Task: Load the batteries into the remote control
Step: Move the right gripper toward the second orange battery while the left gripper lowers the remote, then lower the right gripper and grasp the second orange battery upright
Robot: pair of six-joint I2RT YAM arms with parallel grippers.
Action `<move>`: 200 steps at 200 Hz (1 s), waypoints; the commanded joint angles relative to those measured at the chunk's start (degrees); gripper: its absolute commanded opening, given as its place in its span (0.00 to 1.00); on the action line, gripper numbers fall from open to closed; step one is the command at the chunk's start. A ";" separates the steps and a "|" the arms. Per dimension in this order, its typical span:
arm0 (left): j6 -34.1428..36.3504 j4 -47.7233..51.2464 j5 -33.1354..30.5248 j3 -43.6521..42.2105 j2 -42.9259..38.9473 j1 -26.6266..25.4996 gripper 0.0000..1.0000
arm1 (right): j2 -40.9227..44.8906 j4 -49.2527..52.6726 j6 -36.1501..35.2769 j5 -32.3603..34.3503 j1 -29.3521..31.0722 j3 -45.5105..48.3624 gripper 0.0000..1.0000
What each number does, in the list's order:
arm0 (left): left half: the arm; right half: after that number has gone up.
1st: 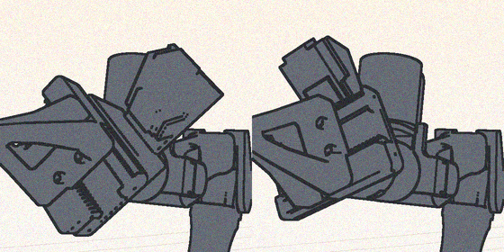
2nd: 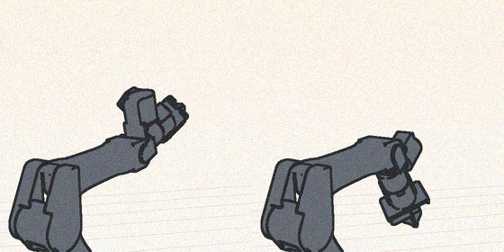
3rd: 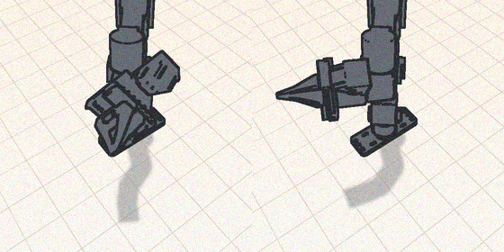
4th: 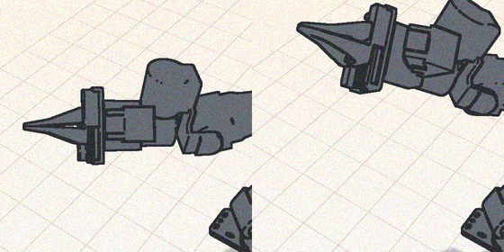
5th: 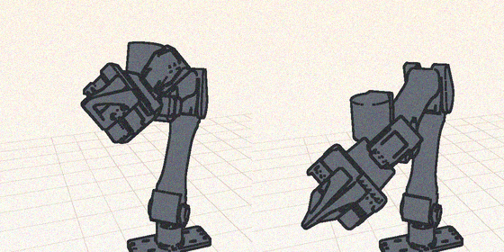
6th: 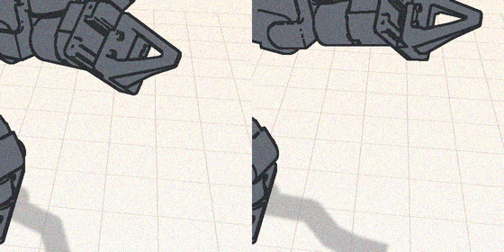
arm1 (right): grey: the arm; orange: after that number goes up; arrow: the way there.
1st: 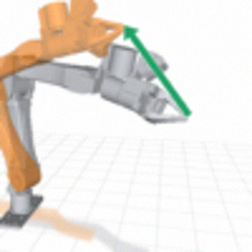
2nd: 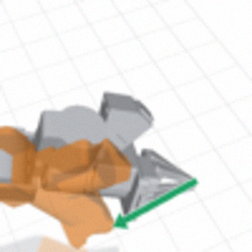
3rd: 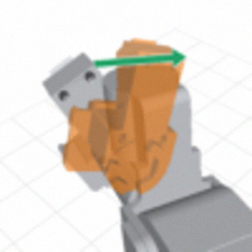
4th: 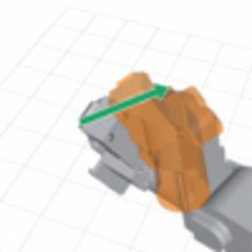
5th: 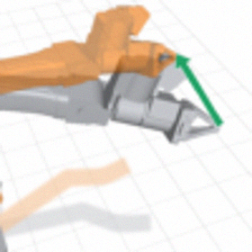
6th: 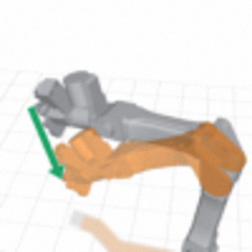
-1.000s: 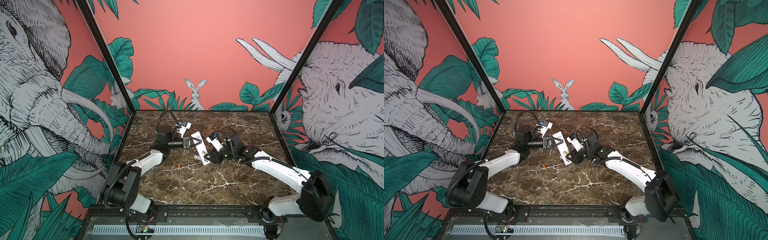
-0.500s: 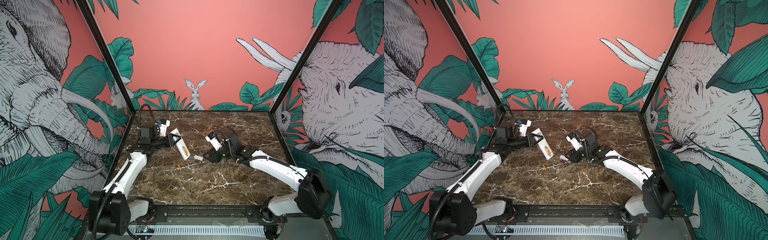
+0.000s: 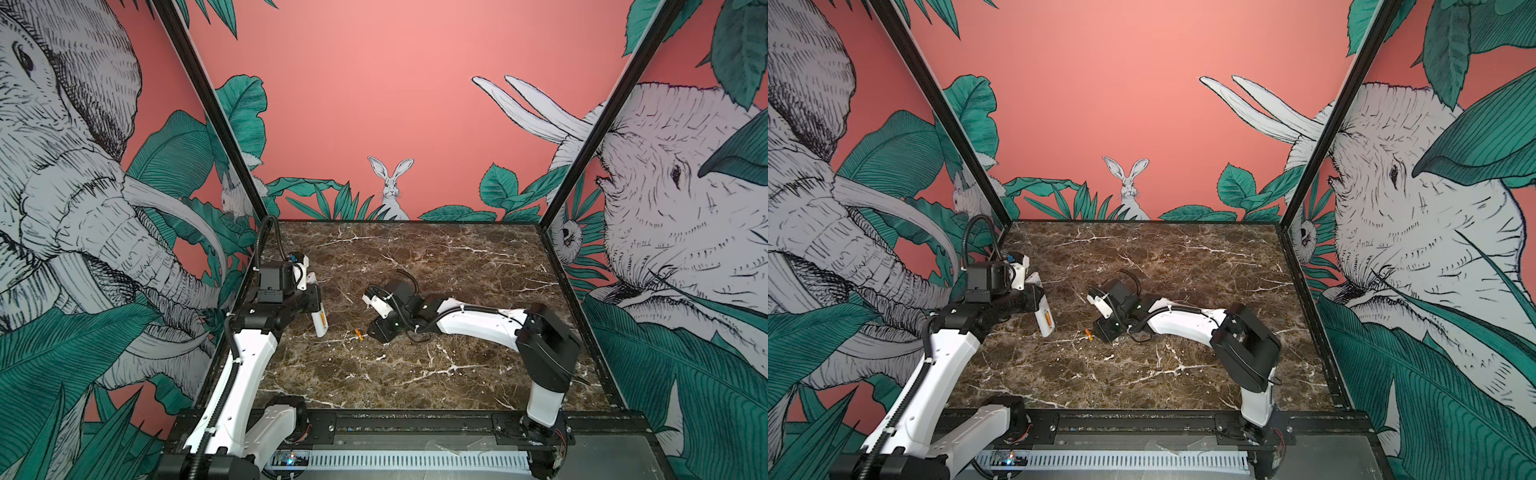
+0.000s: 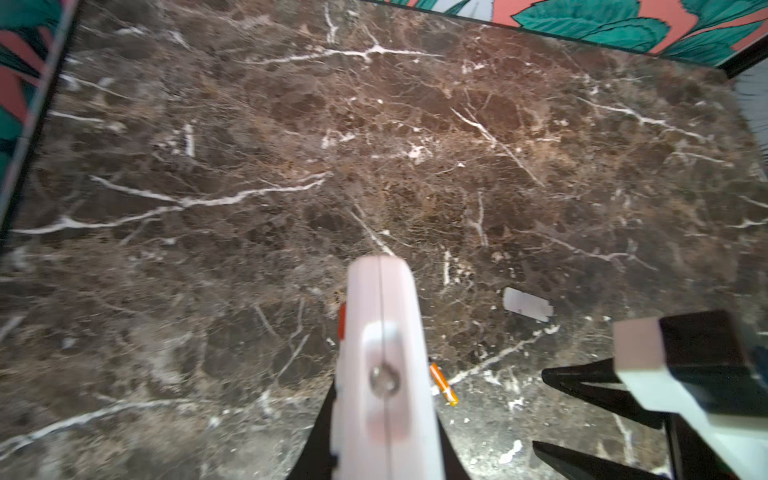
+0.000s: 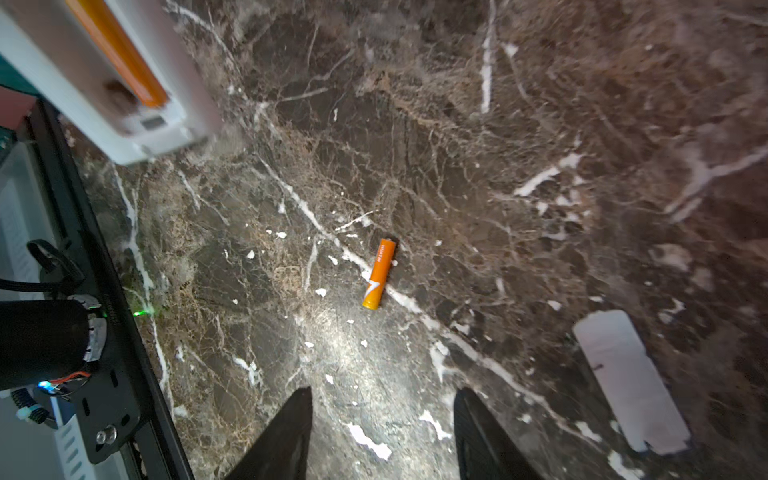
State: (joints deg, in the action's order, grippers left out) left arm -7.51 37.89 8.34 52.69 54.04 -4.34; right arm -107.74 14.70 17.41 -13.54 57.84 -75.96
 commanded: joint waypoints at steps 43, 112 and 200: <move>5.13 4.72 -6.00 -0.12 -5.97 0.41 0.00 | -9.94 8.54 2.50 8.80 3.15 -12.79 0.46; 5.13 3.04 -3.52 -1.87 -7.56 0.39 0.00 | -17.99 14.08 2.70 10.49 3.88 -22.76 0.42; 5.02 2.72 -2.14 -2.15 -8.32 0.30 0.00 | -24.55 19.37 2.49 12.71 4.47 -30.40 0.28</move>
State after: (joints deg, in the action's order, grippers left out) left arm -3.18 40.97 5.34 51.16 46.70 -4.29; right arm -130.91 31.29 19.57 -2.50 61.73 -104.25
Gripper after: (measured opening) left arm 0.217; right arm 0.290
